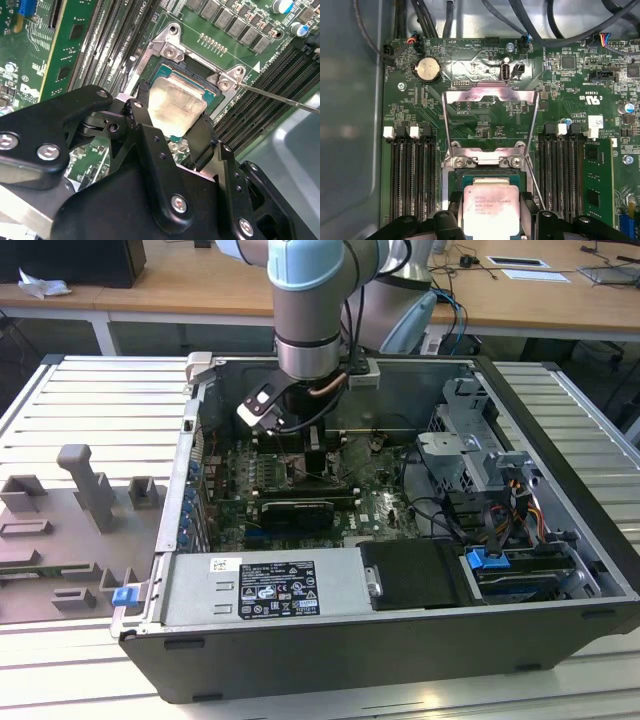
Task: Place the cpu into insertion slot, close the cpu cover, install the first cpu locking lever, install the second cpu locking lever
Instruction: 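Place the cpu into insertion slot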
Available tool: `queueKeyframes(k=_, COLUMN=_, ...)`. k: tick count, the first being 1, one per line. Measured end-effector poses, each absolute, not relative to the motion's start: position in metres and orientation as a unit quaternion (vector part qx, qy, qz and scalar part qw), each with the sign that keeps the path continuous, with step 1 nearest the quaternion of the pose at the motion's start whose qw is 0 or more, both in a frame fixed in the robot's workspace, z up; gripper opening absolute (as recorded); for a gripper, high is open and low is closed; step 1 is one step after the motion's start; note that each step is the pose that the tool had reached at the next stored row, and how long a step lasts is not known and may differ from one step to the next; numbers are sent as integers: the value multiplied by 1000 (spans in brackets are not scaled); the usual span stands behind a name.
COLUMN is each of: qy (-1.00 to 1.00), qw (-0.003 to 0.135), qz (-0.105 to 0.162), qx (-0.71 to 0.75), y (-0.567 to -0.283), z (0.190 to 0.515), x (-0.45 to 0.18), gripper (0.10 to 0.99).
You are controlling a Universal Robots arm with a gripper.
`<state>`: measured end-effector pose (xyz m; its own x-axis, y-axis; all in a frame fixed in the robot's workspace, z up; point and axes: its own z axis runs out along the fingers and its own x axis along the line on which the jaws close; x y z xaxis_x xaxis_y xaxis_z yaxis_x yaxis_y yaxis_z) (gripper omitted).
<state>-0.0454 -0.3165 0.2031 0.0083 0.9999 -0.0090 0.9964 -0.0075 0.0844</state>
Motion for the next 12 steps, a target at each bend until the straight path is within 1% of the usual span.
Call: queueKeyframes(k=12, qy=704, qw=31, qz=25, qx=709, y=-316, z=197, x=-45, gripper=541)
